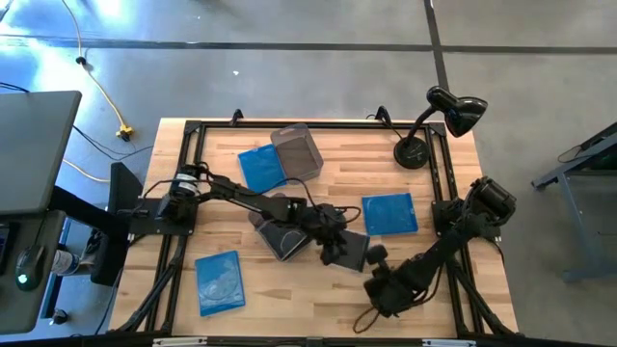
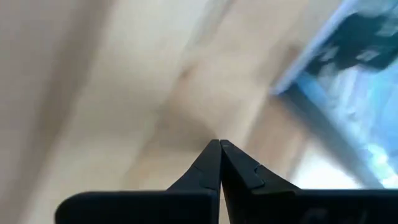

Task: Pick & place jewel cases by type
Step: Put the black CD case into the bottom black bin

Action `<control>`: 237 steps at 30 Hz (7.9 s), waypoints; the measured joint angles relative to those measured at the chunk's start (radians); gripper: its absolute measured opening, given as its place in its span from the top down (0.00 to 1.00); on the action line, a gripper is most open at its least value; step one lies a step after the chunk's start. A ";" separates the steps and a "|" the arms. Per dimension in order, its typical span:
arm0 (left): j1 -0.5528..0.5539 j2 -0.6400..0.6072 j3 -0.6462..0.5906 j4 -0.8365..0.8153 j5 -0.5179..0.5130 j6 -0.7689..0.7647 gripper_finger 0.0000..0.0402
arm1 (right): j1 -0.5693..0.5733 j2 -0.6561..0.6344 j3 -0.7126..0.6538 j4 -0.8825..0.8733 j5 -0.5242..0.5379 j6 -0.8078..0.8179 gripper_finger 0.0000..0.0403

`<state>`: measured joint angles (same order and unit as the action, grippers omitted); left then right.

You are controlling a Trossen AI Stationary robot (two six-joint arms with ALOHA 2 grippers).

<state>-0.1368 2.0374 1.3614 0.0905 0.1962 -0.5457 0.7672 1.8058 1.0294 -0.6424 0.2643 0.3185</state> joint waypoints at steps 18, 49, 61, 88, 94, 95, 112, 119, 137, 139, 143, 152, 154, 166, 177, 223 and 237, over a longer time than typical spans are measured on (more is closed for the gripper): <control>-0.015 -0.013 0.131 -0.330 0.230 -0.054 0.49 | 0.025 -0.001 0.002 -0.071 0.080 0.346 1.00; -0.276 0.139 0.270 -0.483 -0.600 0.313 0.49 | -0.220 -0.202 0.004 -0.182 0.283 -0.123 1.00; -0.274 0.174 0.272 -0.555 -0.679 0.297 0.49 | -0.586 -0.191 0.003 -0.057 -0.054 -0.540 1.00; -0.279 0.160 0.315 -0.783 -0.721 0.120 0.61 | -0.685 -0.018 0.003 -0.045 -0.150 -0.748 1.00; -0.282 0.162 0.310 -0.771 -0.725 0.133 0.58 | -0.688 -0.017 0.003 -0.043 -0.174 -0.774 1.00; -0.282 0.162 0.310 -0.769 -0.725 0.145 0.56 | -0.689 -0.017 0.003 -0.044 -0.205 -0.780 1.00; -0.296 0.157 0.310 -0.780 -0.737 0.178 0.44 | -0.648 -0.035 0.002 -0.104 -0.227 -0.635 1.00; -0.301 0.062 0.312 -0.855 -0.597 -0.023 0.45 | -0.625 -0.039 0.004 -0.038 -0.139 -0.637 0.91; -0.354 0.134 0.353 -0.747 -0.405 -0.629 0.45 | -0.566 -0.038 0.003 0.085 -0.070 -0.772 0.48; -0.360 0.153 0.352 -0.752 -0.421 -0.661 0.45 | -0.556 -0.038 0.003 0.081 -0.068 -0.767 0.48; -0.363 0.177 0.352 -0.757 -0.452 -0.762 0.45 | -0.554 -0.038 0.003 0.073 -0.089 -0.732 0.48; -0.353 0.180 0.352 -0.704 -0.607 -0.906 0.45 | -0.556 -0.038 0.002 -0.075 -0.039 -0.773 0.51; -0.354 0.180 0.352 -0.714 -0.616 -0.938 0.45 | -0.564 -0.038 -0.016 -0.054 -0.038 -0.789 0.52; -0.316 0.190 0.338 -0.730 -0.653 -0.981 0.45 | -0.583 -0.054 -0.082 0.076 -0.096 -0.982 0.50; -0.268 0.209 0.340 -0.593 -0.548 -0.951 0.45 | -0.669 -0.040 -0.039 0.044 -0.372 -0.899 0.50; -0.375 0.233 0.341 -0.619 -0.682 -1.387 0.45 | -0.523 -0.049 -0.079 0.126 -0.311 -0.631 0.54; -0.347 0.236 0.341 -0.612 -0.742 -1.361 0.45 | -0.509 -0.044 -0.082 0.245 -0.380 -0.653 0.54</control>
<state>-0.4837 2.2735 1.7026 -0.5217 -0.5460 -1.9064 0.2584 1.7618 0.9474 -0.3976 -0.1155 -0.3347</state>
